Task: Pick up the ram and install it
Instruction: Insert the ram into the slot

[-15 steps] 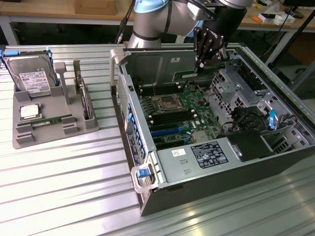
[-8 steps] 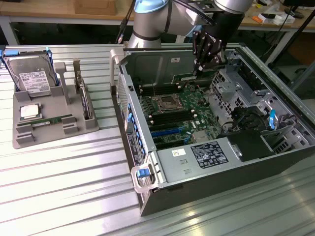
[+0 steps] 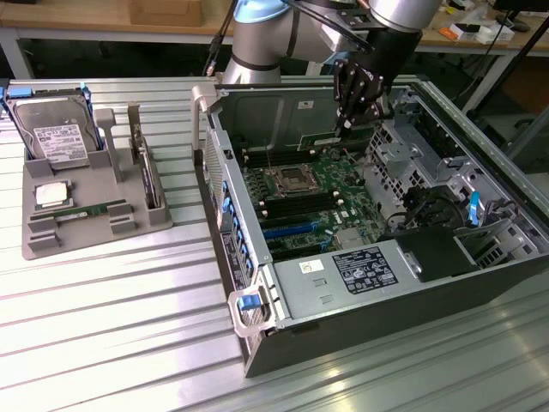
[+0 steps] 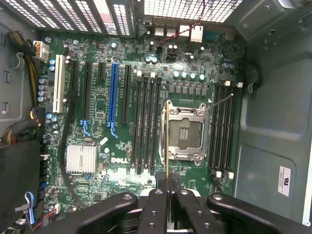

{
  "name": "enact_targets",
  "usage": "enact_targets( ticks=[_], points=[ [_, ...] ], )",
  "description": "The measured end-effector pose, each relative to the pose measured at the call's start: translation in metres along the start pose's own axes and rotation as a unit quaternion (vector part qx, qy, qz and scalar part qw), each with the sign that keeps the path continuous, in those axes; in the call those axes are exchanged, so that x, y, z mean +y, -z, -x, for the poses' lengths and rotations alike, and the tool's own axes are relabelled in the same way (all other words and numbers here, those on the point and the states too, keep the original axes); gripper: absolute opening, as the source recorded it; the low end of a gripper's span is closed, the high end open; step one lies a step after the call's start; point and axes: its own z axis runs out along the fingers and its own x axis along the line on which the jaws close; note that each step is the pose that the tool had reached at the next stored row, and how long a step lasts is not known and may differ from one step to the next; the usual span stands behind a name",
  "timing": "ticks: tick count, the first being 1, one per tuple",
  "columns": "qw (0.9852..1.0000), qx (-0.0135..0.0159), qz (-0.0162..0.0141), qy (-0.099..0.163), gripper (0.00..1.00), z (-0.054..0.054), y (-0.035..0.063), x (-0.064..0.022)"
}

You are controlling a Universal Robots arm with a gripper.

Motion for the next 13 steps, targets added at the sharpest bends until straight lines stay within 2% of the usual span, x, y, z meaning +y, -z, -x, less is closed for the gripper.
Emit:
enact_targets(
  ticks=[13],
  points=[
    [1.0, 0.0, 0.0, 0.0, 0.12, -0.001, -0.012, -0.0003]
  ],
)
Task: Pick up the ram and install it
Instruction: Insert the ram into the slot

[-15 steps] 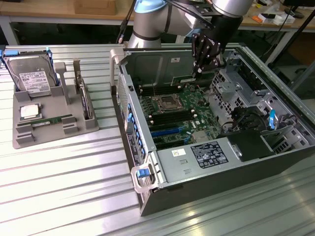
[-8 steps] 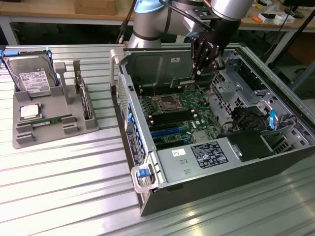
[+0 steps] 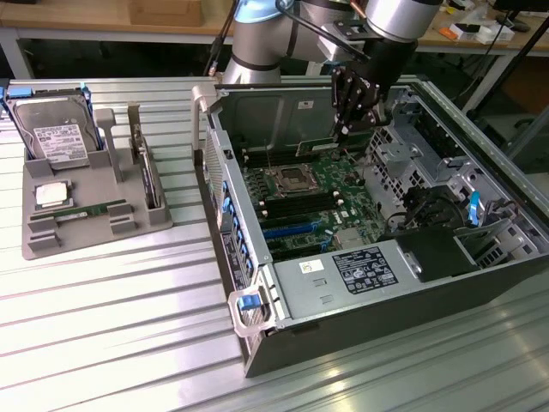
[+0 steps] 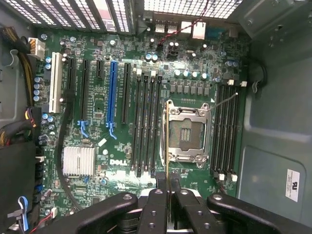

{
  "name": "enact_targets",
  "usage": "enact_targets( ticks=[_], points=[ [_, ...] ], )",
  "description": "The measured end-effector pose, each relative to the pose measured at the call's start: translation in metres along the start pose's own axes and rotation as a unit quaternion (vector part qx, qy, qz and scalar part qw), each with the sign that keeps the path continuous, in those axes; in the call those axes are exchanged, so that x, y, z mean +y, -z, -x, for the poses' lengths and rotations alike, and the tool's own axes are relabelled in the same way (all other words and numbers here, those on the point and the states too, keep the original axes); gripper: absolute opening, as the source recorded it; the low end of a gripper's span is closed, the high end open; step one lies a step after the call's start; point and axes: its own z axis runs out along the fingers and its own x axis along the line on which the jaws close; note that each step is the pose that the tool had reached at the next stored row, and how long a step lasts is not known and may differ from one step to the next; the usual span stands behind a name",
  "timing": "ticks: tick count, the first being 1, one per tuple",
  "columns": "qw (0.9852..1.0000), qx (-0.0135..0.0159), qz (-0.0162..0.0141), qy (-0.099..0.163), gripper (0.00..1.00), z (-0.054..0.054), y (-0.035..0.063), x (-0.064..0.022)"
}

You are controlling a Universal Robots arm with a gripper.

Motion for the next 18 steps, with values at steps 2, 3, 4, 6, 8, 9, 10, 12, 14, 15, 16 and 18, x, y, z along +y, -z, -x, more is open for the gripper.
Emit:
enact_targets(
  ticks=[2, 3, 4, 6, 8, 9, 10, 12, 14, 15, 16, 18],
  points=[
    [1.0, 0.0, 0.0, 0.0, 0.12, 0.0, -0.0019, -0.0001],
    [1.0, 0.0, 0.0, 0.0, 0.12, 0.0, -0.003, -0.0001],
    [1.0, 0.0, 0.0, 0.0, 0.12, 0.0, -0.0038, -0.0001],
    [1.0, 0.0, 0.0, 0.0, 0.12, 0.0, -0.0065, -0.0002],
    [1.0, 0.0, 0.0, 0.0, 0.12, 0.0, -0.0082, -0.0002],
    [1.0, 0.0, 0.0, 0.0, 0.12, -0.001, -0.009, -0.0003],
    [1.0, 0.0, 0.0, 0.0, 0.12, -0.001, -0.0096, -0.0003],
    [1.0, 0.0, 0.0, 0.0, 0.12, -0.001, -0.0113, -0.0003],
    [1.0, 0.0, 0.0, 0.0, 0.12, -0.001, -0.0133, -0.0004],
    [1.0, 0.0, 0.0, 0.0, 0.12, -0.001, -0.014, -0.0004],
    [1.0, 0.0, 0.0, 0.0, 0.12, -0.001, -0.0143, -0.0004],
    [1.0, 0.0, 0.0, 0.0, 0.12, -0.001, -0.0152, -0.0005]
  ],
)
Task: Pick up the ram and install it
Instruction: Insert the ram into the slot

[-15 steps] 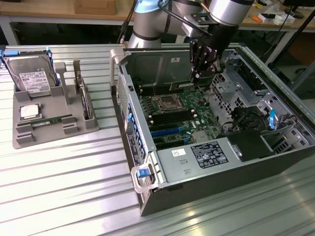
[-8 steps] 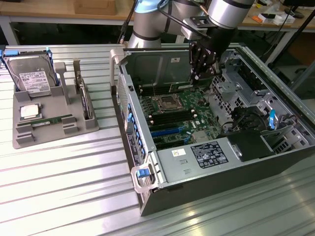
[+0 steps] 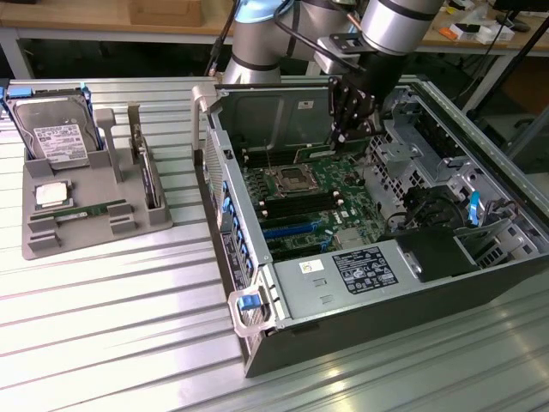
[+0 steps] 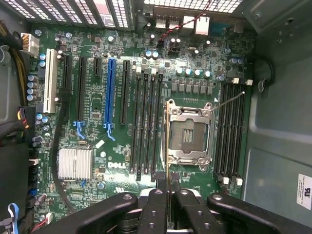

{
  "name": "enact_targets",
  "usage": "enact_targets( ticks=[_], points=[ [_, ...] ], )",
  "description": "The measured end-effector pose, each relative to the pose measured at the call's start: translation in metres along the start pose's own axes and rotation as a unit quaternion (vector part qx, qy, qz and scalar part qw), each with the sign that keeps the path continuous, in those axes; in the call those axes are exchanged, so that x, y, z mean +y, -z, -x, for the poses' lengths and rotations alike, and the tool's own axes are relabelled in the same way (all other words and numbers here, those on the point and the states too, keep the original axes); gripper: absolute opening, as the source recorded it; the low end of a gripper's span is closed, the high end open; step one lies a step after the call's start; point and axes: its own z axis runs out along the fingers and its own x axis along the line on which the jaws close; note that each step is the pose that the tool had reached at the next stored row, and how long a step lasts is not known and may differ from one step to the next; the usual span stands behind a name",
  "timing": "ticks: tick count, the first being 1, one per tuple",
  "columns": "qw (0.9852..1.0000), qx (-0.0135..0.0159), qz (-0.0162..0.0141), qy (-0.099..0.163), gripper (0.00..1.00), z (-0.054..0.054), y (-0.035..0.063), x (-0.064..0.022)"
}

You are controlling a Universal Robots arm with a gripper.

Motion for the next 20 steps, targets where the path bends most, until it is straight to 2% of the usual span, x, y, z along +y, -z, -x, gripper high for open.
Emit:
enact_targets(
  ticks=[20],
  points=[
    [1.0, 0.0, 0.0, 0.0, 0.12, -0.001, -0.0133, -0.0003]
  ],
)
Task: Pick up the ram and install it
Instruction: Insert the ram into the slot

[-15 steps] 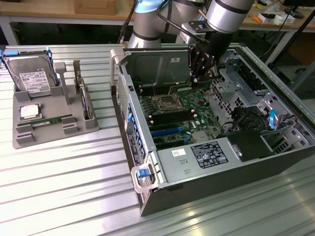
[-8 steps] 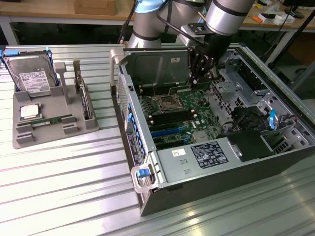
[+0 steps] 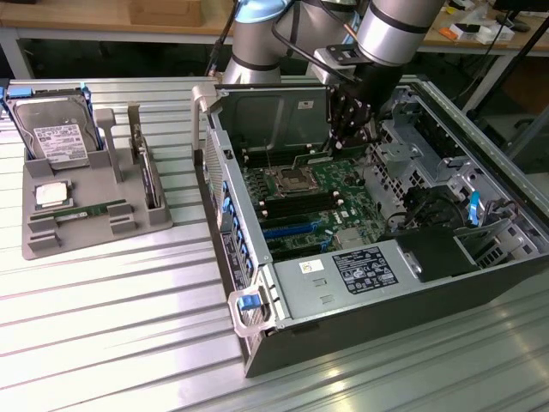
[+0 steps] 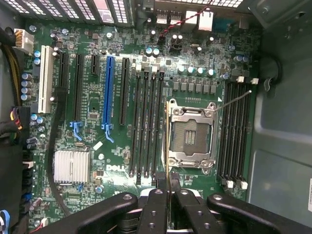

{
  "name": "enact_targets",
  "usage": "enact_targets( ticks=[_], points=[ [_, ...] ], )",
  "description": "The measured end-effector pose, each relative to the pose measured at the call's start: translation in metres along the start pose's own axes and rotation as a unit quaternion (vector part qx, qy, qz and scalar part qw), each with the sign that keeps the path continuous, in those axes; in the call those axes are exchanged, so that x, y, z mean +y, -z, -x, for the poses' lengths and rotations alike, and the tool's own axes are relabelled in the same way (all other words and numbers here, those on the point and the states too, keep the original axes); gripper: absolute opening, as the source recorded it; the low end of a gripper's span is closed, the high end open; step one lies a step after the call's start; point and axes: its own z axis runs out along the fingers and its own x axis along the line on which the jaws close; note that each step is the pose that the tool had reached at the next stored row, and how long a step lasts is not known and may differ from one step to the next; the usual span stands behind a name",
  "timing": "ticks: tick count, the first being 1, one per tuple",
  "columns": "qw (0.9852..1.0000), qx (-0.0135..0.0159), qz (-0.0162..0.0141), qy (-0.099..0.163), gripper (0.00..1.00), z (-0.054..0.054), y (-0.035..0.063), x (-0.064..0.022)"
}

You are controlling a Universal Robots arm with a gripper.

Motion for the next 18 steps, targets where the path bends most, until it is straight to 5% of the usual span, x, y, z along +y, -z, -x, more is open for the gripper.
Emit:
enact_targets(
  ticks=[18],
  points=[
    [1.0, 0.0, 0.0, 0.0, 0.12, -0.001, -0.0114, -0.0003]
  ],
)
